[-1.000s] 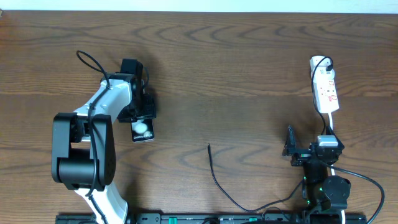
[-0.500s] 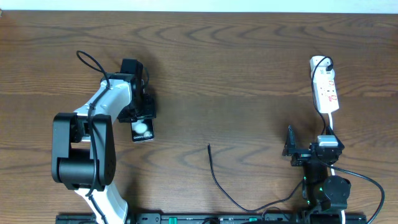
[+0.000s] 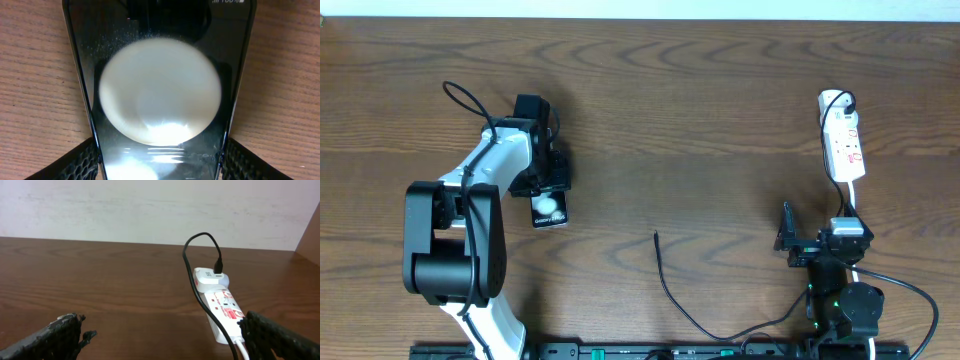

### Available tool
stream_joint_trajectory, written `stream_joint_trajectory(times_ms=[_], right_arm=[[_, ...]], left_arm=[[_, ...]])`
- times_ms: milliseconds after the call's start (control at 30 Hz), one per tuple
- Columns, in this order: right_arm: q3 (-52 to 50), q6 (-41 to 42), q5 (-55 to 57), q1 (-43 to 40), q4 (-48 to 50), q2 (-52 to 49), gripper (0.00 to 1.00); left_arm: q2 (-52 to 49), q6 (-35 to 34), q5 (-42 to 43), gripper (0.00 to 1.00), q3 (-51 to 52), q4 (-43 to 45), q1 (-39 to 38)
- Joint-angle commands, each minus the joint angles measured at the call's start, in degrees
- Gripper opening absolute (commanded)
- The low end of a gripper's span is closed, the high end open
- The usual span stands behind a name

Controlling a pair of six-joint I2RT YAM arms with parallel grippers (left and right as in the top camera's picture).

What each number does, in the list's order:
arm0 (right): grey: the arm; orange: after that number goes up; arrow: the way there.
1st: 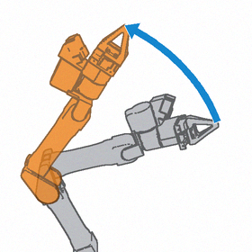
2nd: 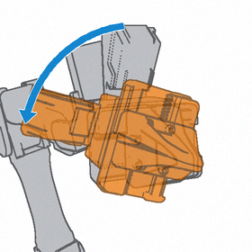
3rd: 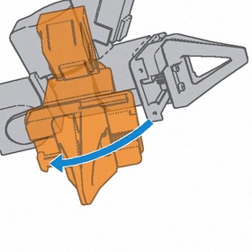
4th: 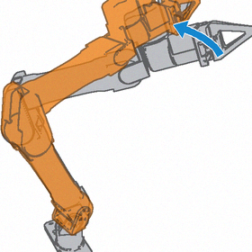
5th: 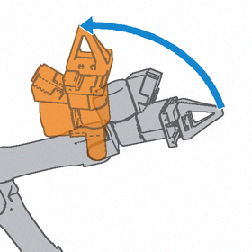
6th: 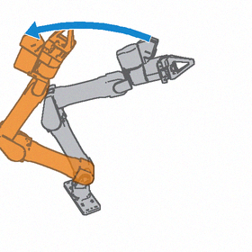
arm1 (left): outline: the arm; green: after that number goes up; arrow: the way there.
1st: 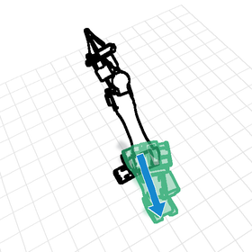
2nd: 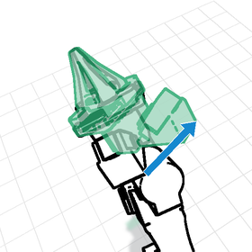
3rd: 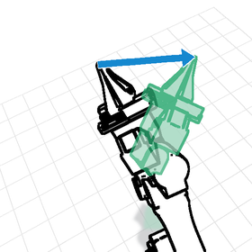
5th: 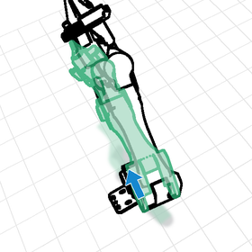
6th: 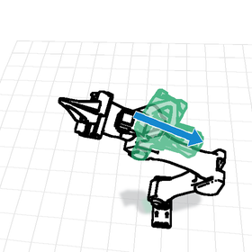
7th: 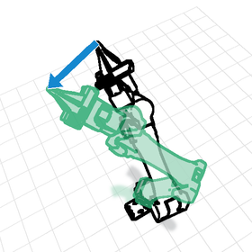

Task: Plug charger to phone and switch on socket
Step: 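Lift the phone with the left gripper and tilt it upright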

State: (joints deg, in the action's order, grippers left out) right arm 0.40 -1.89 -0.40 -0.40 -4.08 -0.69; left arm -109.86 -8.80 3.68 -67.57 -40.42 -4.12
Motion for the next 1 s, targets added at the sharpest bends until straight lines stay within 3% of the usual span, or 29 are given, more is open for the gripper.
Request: stream_joint_trajectory(times_ms=[0, 967], right_arm=[[-0.07, 0.59, 0.26, 0.66, -0.26, 0.37, 0.99], [-0.07, 0.59, 0.26, 0.66, -0.26, 0.37, 0.99]], left_arm=[[-2.12, 0.13, -0.5, 0.08, 2.64, -0.42, 0.17], [5.03, 0.11, -0.46, 0.08, -1.05, -2.58, 0.17]])
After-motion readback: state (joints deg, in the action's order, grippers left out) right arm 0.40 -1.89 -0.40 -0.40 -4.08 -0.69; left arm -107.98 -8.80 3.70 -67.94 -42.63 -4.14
